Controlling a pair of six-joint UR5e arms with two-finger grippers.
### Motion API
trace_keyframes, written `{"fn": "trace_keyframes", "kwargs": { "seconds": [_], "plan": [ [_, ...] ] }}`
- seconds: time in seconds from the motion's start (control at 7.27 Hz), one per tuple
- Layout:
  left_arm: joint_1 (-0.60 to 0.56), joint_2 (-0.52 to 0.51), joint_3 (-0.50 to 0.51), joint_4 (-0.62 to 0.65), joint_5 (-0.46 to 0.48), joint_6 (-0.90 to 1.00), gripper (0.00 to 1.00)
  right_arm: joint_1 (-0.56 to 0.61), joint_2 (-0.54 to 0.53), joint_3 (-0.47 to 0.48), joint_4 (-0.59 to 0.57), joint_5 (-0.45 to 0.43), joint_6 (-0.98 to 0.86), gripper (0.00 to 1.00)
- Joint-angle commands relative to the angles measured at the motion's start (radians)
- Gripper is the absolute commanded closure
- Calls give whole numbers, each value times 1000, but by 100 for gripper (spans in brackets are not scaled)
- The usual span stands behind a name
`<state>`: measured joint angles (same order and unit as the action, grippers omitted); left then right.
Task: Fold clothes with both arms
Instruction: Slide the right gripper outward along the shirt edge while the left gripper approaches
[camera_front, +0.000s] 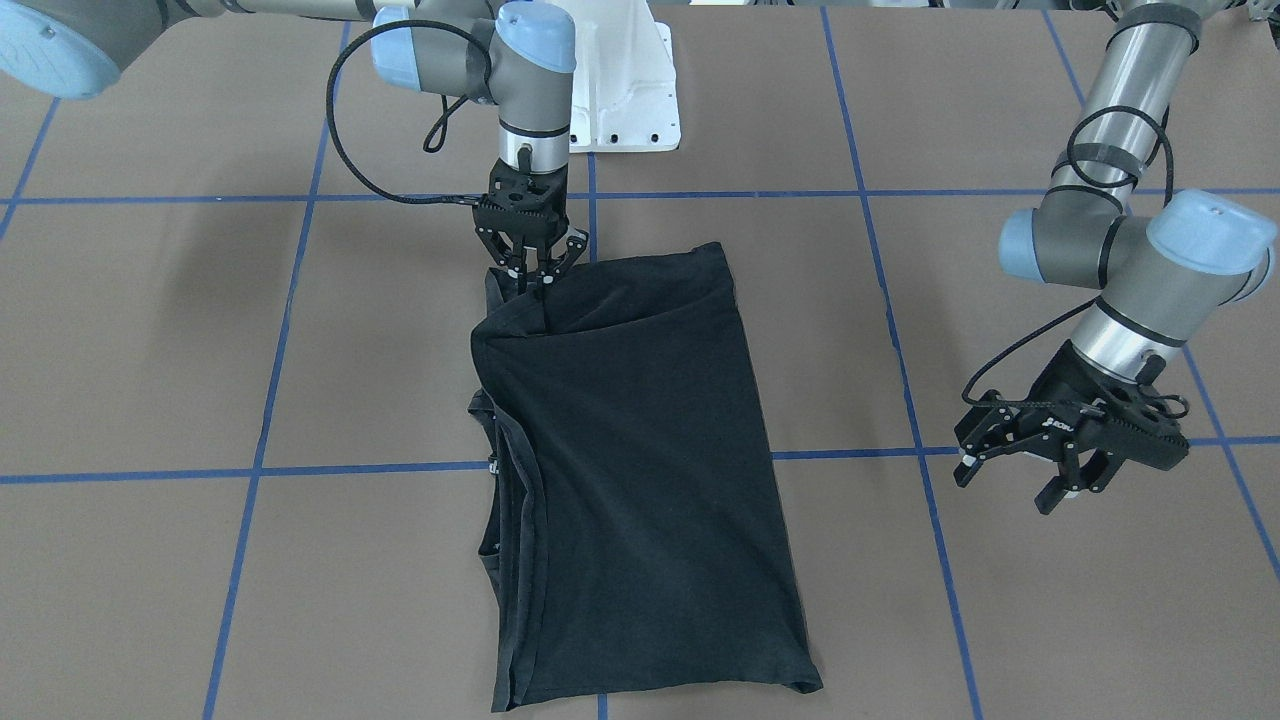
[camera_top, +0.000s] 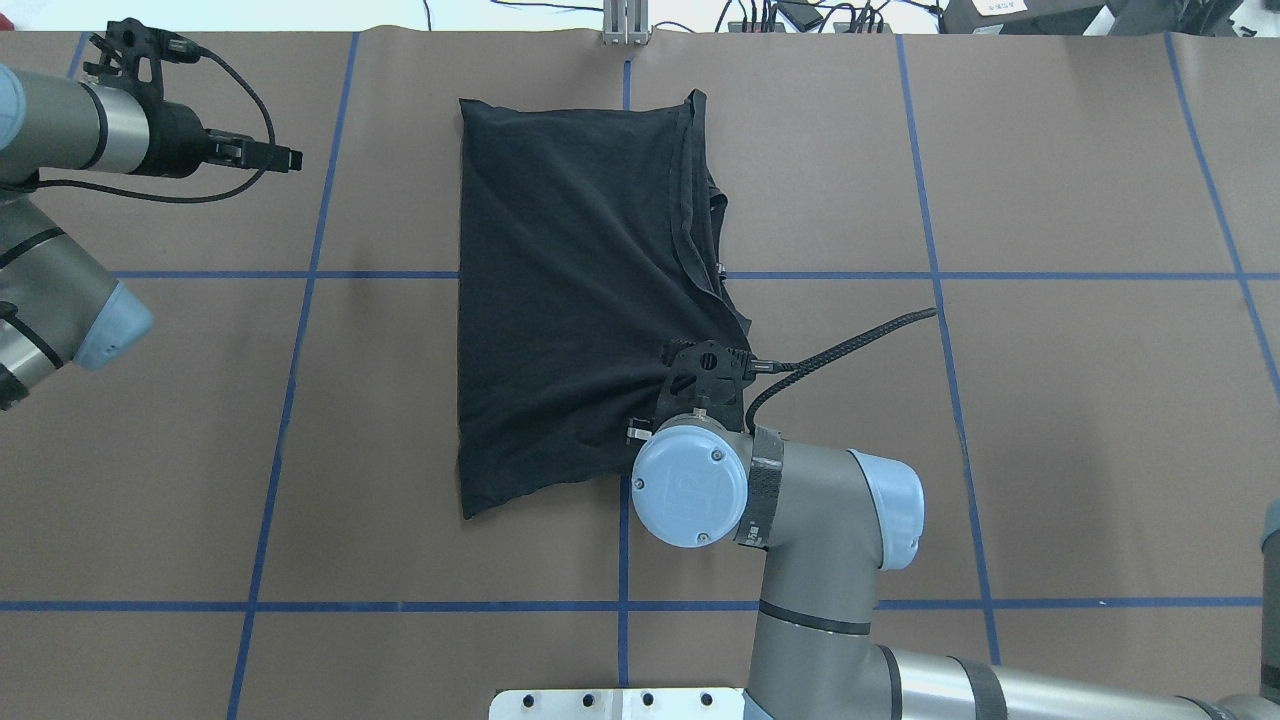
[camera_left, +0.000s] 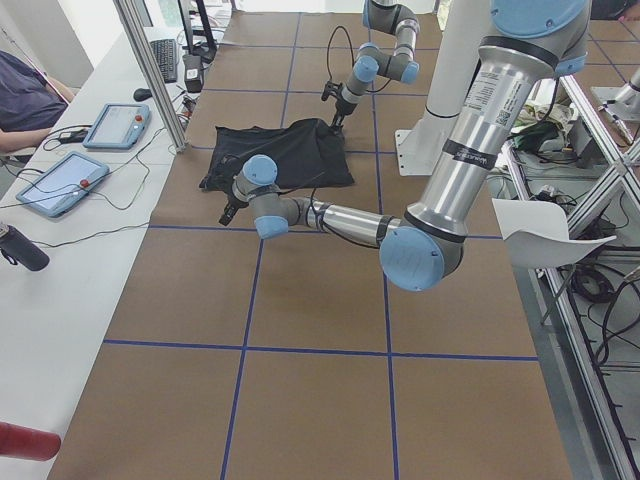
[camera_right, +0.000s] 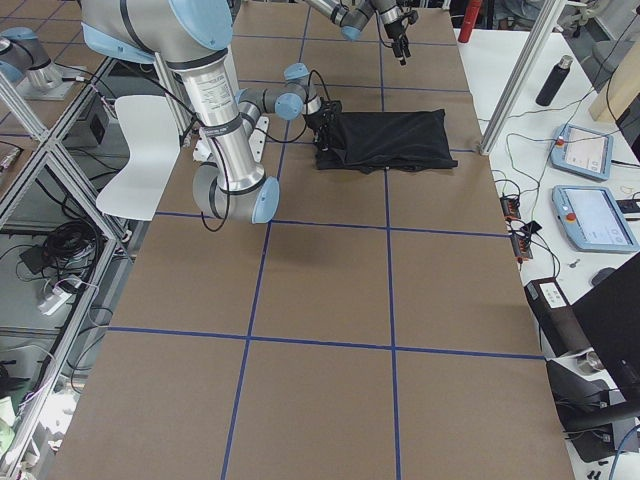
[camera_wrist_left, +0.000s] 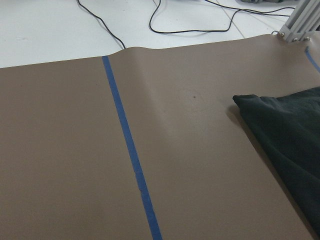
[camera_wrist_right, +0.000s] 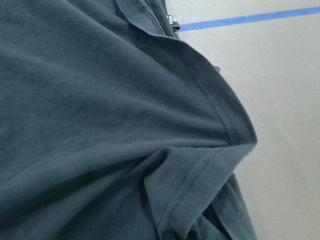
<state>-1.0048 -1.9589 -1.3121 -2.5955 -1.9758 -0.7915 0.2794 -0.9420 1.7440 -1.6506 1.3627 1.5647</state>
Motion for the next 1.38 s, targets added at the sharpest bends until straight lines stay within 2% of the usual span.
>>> {"fn": "trace_keyframes", "kwargs": {
  "seconds": [0.0, 0.41, 0.69, 0.83, 1.1, 1.24],
  "plan": [
    [0, 0, 1, 0, 0, 0, 0, 13, 2, 3, 0, 1, -15, 100],
    [0, 0, 1, 0, 0, 0, 0, 27, -46, 46, -1, 15, -55, 100],
    [0, 0, -1, 0, 0, 0, 0, 23, -208, 184, 0, 16, -103, 100],
    [0, 0, -1, 0, 0, 0, 0, 17, -237, 193, 0, 15, -104, 100],
    [0, 0, -1, 0, -2, 0, 0, 4, -230, 186, 2, 10, -110, 100],
    [0, 0, -6, 0, -8, 0, 0, 13, -227, 187, 2, 9, -139, 1]
  ]
}}
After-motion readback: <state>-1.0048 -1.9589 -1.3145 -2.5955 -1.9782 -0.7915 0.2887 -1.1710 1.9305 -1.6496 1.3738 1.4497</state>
